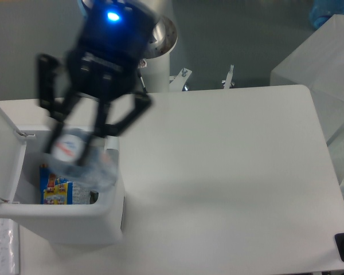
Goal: Place the trash in the trash can
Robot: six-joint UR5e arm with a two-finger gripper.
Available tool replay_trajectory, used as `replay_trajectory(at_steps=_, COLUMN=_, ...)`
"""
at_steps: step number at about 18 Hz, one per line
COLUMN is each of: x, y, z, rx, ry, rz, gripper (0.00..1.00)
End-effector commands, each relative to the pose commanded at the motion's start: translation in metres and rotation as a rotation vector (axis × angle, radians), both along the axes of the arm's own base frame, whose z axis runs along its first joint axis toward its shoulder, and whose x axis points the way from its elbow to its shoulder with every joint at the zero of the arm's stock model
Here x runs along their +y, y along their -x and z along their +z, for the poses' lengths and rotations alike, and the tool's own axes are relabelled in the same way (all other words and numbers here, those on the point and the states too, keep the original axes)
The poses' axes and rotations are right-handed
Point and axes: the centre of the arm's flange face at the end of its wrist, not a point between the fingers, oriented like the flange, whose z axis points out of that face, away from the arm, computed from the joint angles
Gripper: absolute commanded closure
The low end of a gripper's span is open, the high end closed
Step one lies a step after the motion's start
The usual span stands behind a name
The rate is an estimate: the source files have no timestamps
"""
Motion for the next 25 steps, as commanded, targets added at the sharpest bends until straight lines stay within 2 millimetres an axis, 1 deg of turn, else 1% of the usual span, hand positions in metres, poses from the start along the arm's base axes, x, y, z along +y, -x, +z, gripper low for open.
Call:
replay_trajectory(at_steps=1, x=-0.003, y=-0.006, z=-0.001, rx=-0.001, ry=0.004, rz=-0.006, gripper=0.99)
replay_trajectory(at_steps=5, x=-0.01, y=-0.016, z=-0.037, rx=-0.006, ry=0.049, rz=-0.041, gripper=0.99)
replay_trajectory(at_steps=6, x=-0.01, y=-0.016, z=-0.045, rx=-0.004, ry=0.059, rz=-0.048, gripper=0.96)
replay_trajectory(at_steps=7, x=-0.012, y=-0.018, z=-0.049, rx=-0.005, ry=0.064, rz=-0.052, gripper=0.95)
replay_trajectory(at_steps=10, x=-0.01, y=-0.018, z=-0.068, rx=-0.027, ry=0.091, rz=-0.055, gripper=0.95)
replay_trajectory(at_steps=15, x=-0.01, y=-0.023, z=-0.087, rx=-0.048, ry=0.119, rz=-0.064, gripper=0.94)
replay_trajectory(at_steps=17, x=-0.012, y=-0.025, z=-0.098, rx=-0.025, ry=0.128, rz=-0.085, gripper=0.84)
replay_trajectory(at_steps=18, x=-0.014, y=-0.026, z=-0.102, rx=-0.008, ry=0.132, rz=-0.096, gripper=0.74)
replay_trajectory(at_steps=19, x=-0.016, y=-0.028, z=-0.105, rx=0.006, ry=0.132, rz=-0.108, gripper=0.52)
replay_trajectory(at_steps=20, x=-0.017, y=-0.029, z=-0.109, rx=0.014, ry=0.137, rz=-0.117, gripper=0.38)
replay_trajectory(at_steps=21, x=-0.019, y=-0.031, z=-0.111, rx=0.028, ry=0.137, rz=-0.124, gripper=0.17)
replay_trajectory(at_steps=22, x=-0.022, y=-0.032, z=-0.112, rx=0.039, ry=0.141, rz=-0.126, gripper=0.01)
replay_trajectory(at_steps=24, x=-0.029, y=-0.037, z=-0.116, rx=0.039, ry=0.152, rz=-0.122, gripper=0.0)
replay_trajectory(at_steps=25, x=-0.034, y=-0.036, z=-0.124, rx=0.03, ry=0.163, rz=-0.118, gripper=0.0)
